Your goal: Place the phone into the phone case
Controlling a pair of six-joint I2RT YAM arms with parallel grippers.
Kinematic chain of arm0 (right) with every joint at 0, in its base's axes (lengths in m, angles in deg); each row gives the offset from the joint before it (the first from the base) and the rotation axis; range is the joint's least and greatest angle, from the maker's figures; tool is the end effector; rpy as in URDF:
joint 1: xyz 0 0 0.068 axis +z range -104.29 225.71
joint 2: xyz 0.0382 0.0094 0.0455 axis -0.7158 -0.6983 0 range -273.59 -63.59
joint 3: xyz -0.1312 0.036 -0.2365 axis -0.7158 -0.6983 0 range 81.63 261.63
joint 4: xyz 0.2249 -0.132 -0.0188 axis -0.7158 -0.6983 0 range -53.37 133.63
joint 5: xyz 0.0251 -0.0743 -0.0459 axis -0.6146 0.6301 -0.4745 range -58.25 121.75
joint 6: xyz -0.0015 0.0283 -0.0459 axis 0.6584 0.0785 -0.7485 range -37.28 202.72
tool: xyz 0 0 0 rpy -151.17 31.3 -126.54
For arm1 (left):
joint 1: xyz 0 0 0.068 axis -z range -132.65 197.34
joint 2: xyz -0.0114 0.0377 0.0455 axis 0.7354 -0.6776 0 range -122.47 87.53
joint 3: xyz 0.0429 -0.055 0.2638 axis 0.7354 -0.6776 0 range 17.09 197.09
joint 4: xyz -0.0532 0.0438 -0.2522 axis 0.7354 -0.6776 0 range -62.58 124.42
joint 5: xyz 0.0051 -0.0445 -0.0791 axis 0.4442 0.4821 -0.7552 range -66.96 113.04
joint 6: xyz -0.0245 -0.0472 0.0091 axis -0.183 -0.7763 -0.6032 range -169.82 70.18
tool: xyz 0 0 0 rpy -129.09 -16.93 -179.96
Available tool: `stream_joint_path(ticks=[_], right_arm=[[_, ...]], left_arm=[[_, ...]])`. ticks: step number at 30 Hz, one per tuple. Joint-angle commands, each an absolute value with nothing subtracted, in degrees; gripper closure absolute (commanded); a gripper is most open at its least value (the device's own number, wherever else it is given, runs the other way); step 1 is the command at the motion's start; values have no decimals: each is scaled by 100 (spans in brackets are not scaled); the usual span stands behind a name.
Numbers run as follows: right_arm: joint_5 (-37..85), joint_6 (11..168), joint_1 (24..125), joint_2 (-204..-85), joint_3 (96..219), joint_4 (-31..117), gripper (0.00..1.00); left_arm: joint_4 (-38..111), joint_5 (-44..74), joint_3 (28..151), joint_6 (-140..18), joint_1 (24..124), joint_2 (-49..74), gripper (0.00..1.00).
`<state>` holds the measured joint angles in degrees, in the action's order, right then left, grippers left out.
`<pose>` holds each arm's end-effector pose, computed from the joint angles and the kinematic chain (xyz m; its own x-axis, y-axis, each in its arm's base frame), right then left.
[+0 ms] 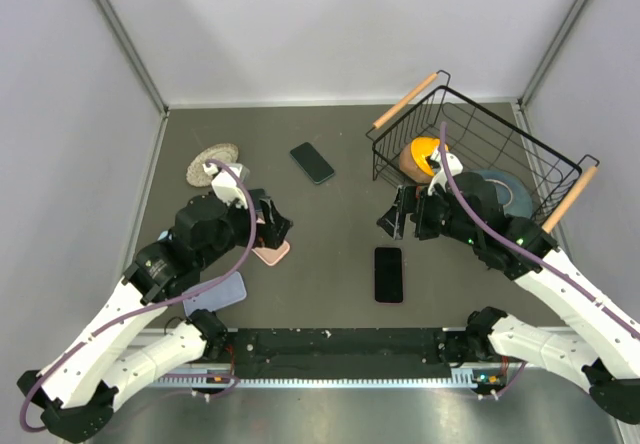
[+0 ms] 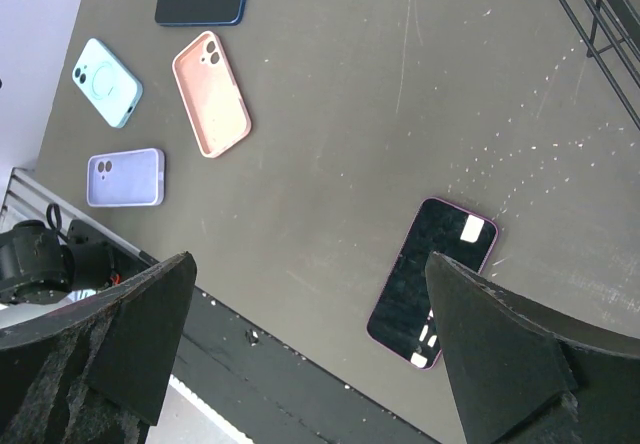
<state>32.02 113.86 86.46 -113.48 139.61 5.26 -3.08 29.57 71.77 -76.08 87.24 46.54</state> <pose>0.1353 0.1164 0.3540 -0.6629 0.1114 -0.7404 -0.3585 0.8209 0.4445 0.1135 -0.0897 0.3588 -0.5245 -0.1345 -0.8407 0.3629 0.8580 -0.3636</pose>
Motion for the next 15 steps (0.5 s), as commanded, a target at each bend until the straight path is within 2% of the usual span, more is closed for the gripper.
stream_joint_path(ticks=[1,7,11,15], right_arm=[[3236,11392,8579,-11281,14131,689,1],[3210,11375,8588,-11299,14052,707,1],[3193,11305,8588,-11229,14087,707,1],[2807,11024,8597,-11018,14096,733,1]], left_arm=[[-206,3262,7378,-7645,8751,4702,4],[-398,3973,7509,-7751,8742,4614,4],[-968,5306,7843,-7839,8725,4298,1],[-1119,5494,8230,-7768,8637,3894,1]])
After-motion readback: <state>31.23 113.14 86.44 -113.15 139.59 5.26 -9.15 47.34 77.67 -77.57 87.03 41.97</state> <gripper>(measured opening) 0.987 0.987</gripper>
